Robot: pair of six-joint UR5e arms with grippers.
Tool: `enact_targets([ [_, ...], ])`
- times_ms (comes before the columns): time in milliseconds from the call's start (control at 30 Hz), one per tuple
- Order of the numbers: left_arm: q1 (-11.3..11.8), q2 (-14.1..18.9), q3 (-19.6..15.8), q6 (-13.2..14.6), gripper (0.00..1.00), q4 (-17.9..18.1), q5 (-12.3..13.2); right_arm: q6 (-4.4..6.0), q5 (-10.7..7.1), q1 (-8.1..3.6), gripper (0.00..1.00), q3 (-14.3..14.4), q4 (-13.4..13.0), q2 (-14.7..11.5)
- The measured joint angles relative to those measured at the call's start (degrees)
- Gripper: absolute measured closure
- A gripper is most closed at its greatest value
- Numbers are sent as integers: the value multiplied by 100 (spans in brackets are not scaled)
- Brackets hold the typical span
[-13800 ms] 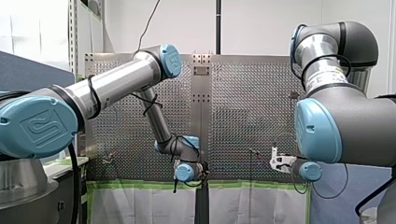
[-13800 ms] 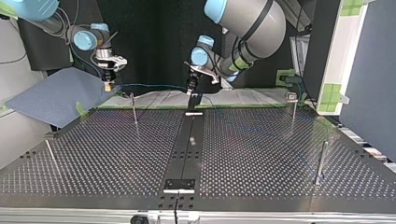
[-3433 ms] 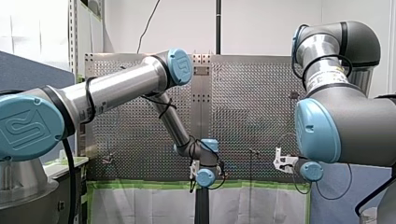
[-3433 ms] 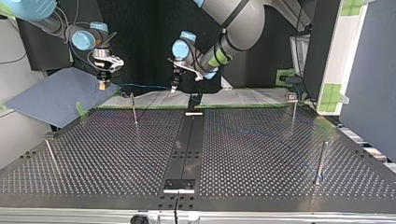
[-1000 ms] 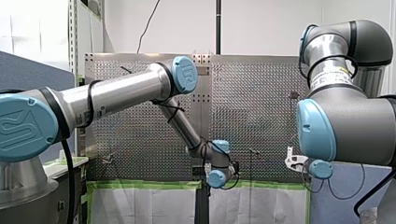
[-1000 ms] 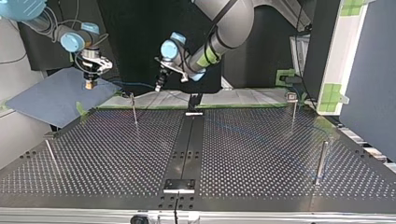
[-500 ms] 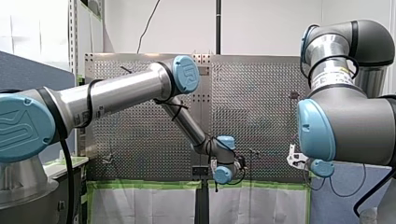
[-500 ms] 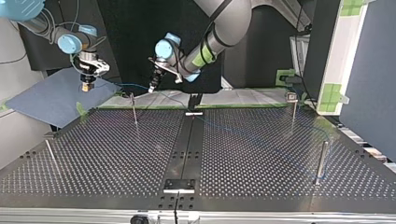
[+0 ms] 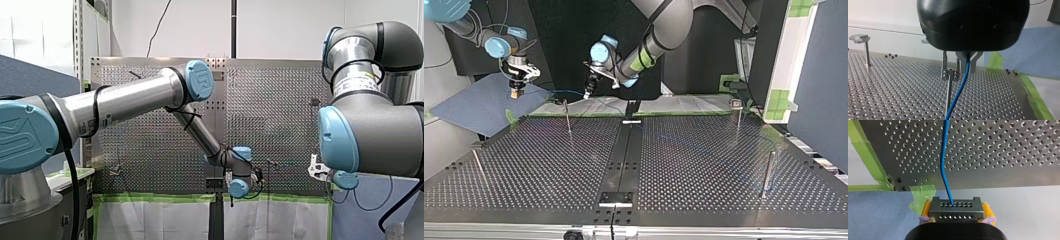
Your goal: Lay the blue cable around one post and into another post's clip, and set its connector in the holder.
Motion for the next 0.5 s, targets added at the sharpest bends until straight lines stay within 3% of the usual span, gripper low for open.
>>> enact_targets([
  [500, 75, -98, 144, -89, 100, -84, 0, 1, -8, -2, 100, -1, -16, 1],
])
